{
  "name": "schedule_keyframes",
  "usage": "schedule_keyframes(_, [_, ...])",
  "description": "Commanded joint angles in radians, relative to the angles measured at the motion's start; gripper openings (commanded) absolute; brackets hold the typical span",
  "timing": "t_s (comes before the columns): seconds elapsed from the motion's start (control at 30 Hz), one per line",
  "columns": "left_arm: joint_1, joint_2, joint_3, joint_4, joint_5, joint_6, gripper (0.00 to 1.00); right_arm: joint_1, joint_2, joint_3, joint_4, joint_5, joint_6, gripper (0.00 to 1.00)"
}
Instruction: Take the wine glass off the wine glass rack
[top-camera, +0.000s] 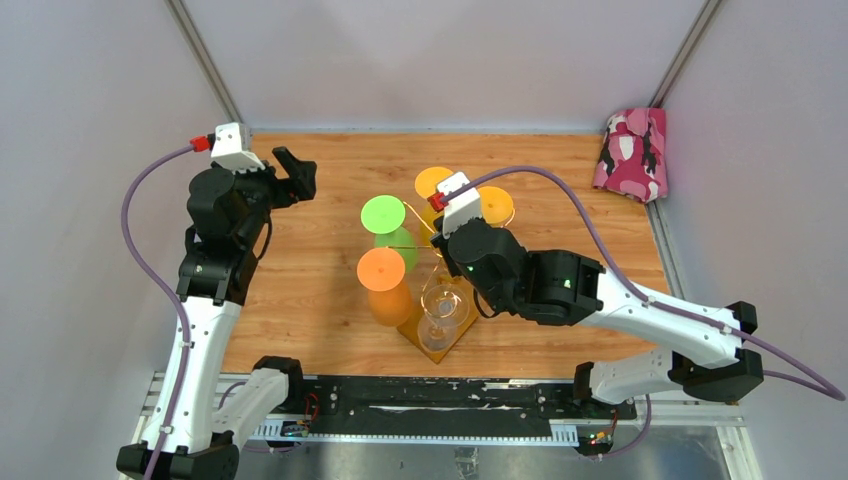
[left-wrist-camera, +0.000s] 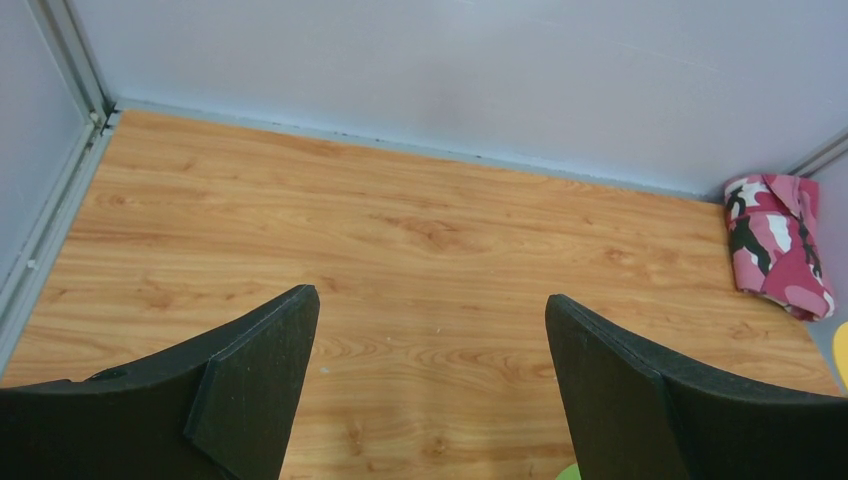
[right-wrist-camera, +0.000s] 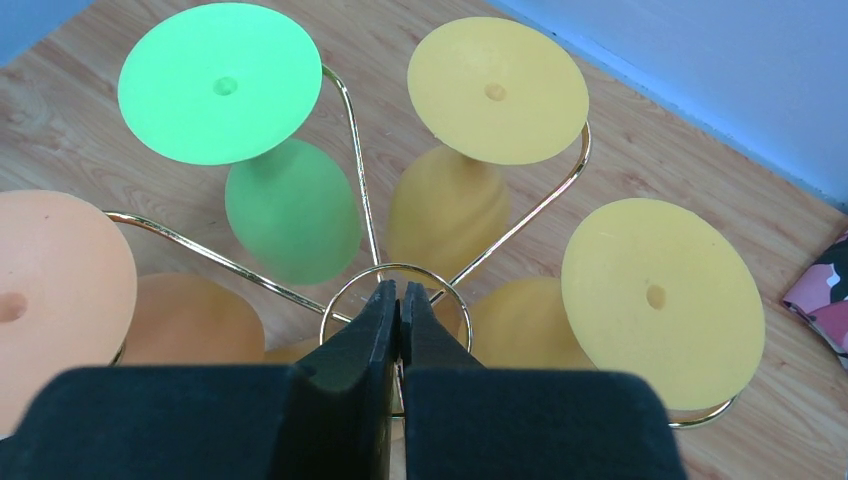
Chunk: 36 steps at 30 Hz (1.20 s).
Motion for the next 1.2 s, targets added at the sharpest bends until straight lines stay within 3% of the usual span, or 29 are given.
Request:
schedule_keyframes(0.0, [-0.001,-0.01,-0.008,-0.002,0.002,0.004,0.89,-0.006,-0.014,-0.022,-0.019,-0.015,0.028,0.0])
schedule_keyframes(1.17, [-0.001,0.014,0.02,0.003,-0.001,0.01,0.89,-0.026,-0.01,0.084,0.11,0.059,-0.141,0.0])
